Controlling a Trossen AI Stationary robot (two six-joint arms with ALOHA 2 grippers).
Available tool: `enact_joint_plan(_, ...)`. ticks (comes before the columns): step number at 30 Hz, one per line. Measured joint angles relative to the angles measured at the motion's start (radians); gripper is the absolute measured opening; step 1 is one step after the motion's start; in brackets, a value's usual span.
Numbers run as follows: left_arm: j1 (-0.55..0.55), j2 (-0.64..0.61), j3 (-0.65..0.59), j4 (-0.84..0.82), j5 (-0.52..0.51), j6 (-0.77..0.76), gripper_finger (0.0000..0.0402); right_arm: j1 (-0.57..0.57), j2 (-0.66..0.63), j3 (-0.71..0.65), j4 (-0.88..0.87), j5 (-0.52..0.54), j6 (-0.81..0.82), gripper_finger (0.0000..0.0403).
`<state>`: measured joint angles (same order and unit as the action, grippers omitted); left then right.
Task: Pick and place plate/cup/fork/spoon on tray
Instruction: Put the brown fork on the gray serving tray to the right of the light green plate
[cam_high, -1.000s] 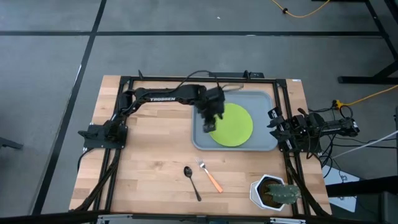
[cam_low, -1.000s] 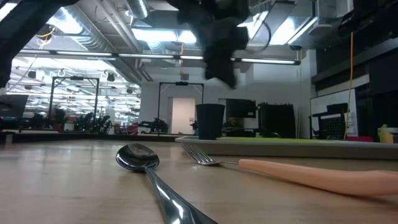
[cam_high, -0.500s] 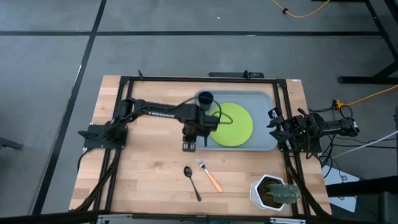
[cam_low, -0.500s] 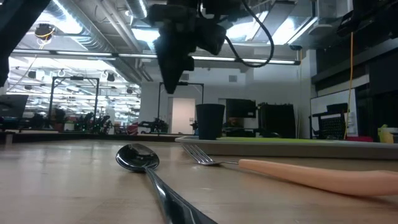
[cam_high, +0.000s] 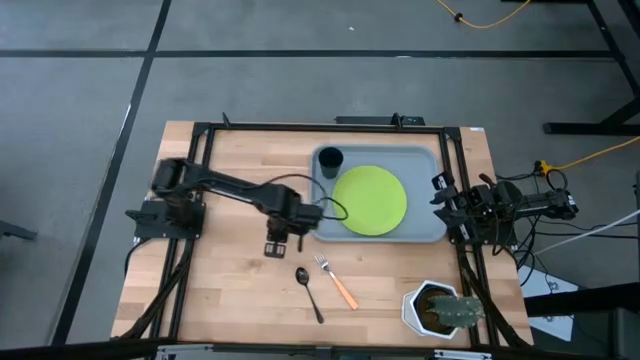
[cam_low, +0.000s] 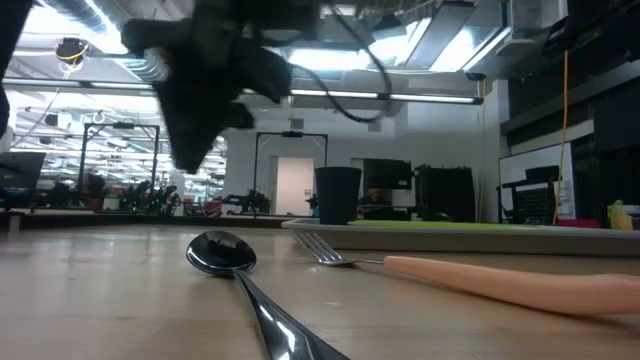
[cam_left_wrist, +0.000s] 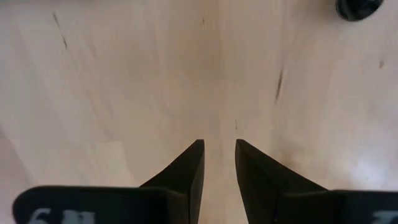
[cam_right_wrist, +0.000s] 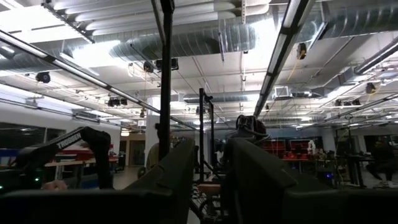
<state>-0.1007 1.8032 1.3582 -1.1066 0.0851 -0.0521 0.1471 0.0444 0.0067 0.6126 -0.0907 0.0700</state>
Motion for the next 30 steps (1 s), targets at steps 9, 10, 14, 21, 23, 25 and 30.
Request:
enact_joint_plan(9,0.008,-0.498,-0.567,0.363,-0.088,-0.177,0.0082,0.000,0.000,0.000,-0.006,0.089,0.000,0.0120)
enact_joint_plan(10,0.008,-0.558,-0.625,0.393,-0.102,-0.197,0.0082,0.000,0.000,0.000,-0.006,0.096,0.000,0.0120)
enact_joint_plan(14,0.009,-0.783,-0.825,0.542,-0.126,-0.233,0.0082,0.000,0.000,0.000,-0.009,0.098,0.000,0.0120)
enact_joint_plan(21,0.009,-1.136,-1.056,0.767,-0.127,-0.195,0.0082,0.000,0.000,0.000,-0.003,0.100,0.000,0.0120)
enact_joint_plan(23,0.009,-1.223,-1.084,0.789,-0.129,-0.164,0.0082,0.000,0.000,0.000,-0.003,0.100,0.000,0.0120)
enact_joint_plan(25,0.008,-1.299,-1.104,0.795,-0.147,-0.125,0.0082,0.000,0.000,0.000,-0.003,0.100,0.000,0.0120)
enact_joint_plan(30,0.009,-1.504,-1.157,0.846,-0.223,-0.052,0.0082,0.000,0.000,0.000,-0.003,0.100,0.000,0.0120)
